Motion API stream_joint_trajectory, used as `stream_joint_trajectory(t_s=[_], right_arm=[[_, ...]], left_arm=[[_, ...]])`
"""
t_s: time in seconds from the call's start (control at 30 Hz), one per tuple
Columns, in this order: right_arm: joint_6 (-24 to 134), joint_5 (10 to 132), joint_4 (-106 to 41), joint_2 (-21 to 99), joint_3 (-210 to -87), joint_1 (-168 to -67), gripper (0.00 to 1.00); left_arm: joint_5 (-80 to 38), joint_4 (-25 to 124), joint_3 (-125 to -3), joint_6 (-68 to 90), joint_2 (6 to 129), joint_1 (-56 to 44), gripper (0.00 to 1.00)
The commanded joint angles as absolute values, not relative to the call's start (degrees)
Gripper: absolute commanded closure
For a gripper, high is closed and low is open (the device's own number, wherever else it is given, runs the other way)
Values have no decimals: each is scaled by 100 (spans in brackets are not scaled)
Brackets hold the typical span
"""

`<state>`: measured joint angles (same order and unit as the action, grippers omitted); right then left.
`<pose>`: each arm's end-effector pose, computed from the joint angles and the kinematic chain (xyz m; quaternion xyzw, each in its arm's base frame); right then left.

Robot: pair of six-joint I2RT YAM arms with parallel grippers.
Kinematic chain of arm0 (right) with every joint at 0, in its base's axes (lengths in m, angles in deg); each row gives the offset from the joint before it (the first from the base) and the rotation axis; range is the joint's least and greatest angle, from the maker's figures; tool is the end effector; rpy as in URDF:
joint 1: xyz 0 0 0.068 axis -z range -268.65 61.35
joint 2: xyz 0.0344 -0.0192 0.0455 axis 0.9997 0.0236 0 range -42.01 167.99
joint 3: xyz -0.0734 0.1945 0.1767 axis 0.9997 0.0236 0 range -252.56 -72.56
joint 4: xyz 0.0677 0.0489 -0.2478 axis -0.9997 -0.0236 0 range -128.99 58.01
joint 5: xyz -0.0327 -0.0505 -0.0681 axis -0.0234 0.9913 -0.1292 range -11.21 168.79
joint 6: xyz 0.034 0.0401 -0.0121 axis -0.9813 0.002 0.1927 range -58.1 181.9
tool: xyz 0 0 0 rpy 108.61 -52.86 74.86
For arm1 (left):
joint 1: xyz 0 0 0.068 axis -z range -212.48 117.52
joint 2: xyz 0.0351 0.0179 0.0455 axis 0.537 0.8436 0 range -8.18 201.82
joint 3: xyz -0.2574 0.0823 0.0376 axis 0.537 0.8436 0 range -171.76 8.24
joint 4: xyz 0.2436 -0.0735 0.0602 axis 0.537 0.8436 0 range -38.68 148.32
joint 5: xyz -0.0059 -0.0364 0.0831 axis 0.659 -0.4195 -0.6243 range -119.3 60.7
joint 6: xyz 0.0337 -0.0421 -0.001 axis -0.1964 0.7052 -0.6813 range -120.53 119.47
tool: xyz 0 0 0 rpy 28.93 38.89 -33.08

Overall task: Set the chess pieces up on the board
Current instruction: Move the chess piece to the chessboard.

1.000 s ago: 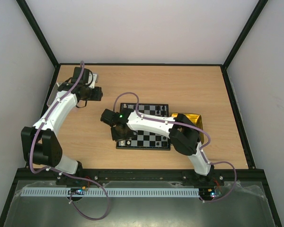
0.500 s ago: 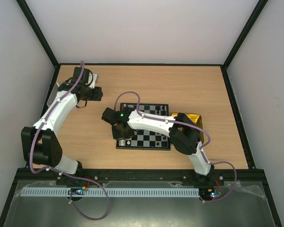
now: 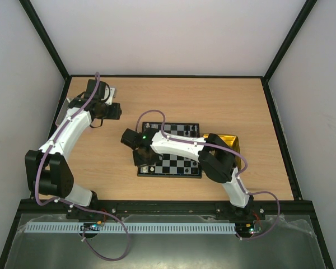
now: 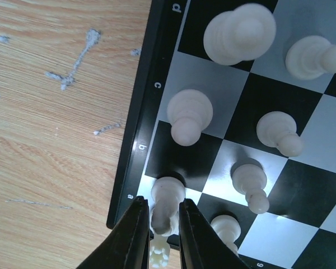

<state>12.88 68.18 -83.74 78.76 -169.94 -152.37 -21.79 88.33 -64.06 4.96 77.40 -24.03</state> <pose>0.1852 0.3901 0.1929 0.1382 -0.9777 -0.1580 0.0050 0.3176 -0.0518 0.2947 0.0464 0.9377 -0.1023 0.3288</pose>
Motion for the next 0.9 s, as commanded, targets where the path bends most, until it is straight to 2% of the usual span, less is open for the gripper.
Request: stream_joint_trajectory(t_s=[0.0,0.23,0.87], right_arm=[[1313,6816,-8282,7887,-16792,-15217,85],[1303,6858,-8251,7878,-16789,-15211,90],[1321,7000,-8223,7945,-16809,-15106,91]], left_arm=[[-2122,8962,-6375,465,7646,-2378,47],[-2113,8947,-6366,465,7650,-2378,47],[-2105,8905,-6300,456,7609,-2378,47]])
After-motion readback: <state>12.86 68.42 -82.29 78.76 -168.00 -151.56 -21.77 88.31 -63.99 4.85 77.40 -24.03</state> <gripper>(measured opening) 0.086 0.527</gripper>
